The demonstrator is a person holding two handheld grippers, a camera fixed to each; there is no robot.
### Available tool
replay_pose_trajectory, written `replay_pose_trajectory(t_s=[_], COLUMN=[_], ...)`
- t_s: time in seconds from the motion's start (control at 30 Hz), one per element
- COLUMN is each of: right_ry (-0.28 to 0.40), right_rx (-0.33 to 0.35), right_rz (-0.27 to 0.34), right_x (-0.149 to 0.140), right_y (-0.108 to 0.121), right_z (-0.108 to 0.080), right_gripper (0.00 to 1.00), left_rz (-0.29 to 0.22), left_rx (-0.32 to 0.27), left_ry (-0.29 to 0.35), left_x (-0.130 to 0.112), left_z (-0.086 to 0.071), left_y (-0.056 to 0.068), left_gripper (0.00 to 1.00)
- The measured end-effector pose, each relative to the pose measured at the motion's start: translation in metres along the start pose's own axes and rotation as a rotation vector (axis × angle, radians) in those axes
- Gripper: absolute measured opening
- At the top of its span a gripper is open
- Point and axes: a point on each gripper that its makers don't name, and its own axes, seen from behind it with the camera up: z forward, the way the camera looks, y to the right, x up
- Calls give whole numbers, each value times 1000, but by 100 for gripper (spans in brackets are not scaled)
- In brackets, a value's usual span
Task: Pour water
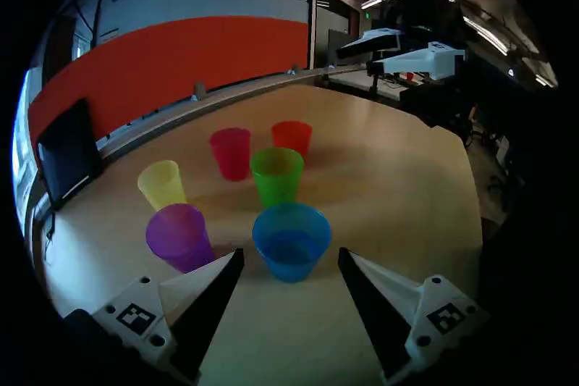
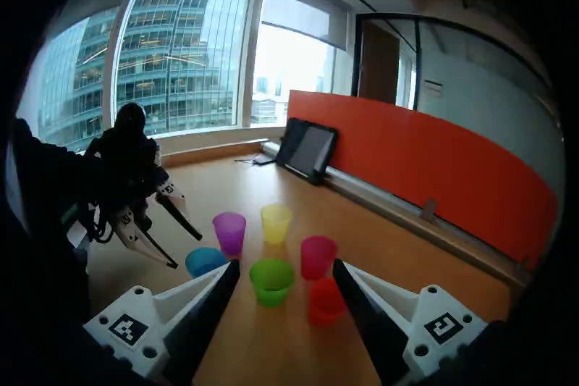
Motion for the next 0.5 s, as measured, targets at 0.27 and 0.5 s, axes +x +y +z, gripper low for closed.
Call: replay_pose_trajectory(t_s=[0.27, 0.5], right_ry=[-1, 0], right_rx=[0, -1], right_rz=[12, 17], right_x=[-3, -6], right_y=[5, 9], right_z=[3, 5], right_gripper=[100, 100], left_rz=[5, 12], left_rx=[-29, -36], left_ry=[-45, -74], left_x=[-3, -3], left_z=[16, 32], left_y=[3, 2], left_gripper=[97, 97])
